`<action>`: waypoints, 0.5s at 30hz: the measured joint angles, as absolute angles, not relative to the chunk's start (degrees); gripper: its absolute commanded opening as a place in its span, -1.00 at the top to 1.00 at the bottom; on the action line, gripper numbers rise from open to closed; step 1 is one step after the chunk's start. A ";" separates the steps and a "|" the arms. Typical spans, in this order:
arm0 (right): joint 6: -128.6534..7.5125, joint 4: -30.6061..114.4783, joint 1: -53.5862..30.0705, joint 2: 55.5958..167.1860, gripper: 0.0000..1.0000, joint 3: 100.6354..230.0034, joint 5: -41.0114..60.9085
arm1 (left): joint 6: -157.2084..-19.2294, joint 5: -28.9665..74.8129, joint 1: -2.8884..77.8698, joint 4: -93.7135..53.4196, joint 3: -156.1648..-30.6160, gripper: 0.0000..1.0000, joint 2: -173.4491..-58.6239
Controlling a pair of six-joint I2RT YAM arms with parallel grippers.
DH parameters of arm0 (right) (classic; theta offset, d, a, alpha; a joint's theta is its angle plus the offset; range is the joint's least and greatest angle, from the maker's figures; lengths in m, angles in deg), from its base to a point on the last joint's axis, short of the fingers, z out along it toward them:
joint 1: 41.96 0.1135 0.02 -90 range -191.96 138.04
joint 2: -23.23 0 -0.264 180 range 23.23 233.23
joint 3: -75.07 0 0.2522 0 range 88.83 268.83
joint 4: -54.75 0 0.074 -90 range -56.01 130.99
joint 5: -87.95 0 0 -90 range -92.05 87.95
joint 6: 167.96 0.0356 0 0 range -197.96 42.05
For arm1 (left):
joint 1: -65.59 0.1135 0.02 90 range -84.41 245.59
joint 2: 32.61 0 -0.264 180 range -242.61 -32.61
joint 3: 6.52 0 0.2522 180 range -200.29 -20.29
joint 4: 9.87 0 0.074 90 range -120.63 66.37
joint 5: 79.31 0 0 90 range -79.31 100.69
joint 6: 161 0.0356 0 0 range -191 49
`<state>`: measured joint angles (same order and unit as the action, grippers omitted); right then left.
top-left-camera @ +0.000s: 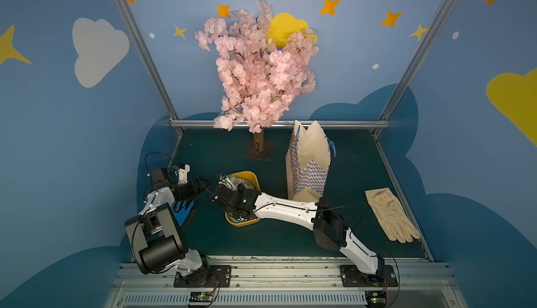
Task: Place the condiment packets inside the bag
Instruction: Pick up the condiment packet from the storage box.
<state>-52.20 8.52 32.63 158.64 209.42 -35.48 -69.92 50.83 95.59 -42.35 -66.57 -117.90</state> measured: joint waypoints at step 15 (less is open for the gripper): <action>-49.46 7.16 32.60 156.21 0.87 205.62 -37.01 | -69.74 49.17 94.47 -42.37 -66.57 -0.18 -118.67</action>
<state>-49.46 7.16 32.60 156.21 205.62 -37.01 -69.74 49.17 94.47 -42.37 -66.57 -118.67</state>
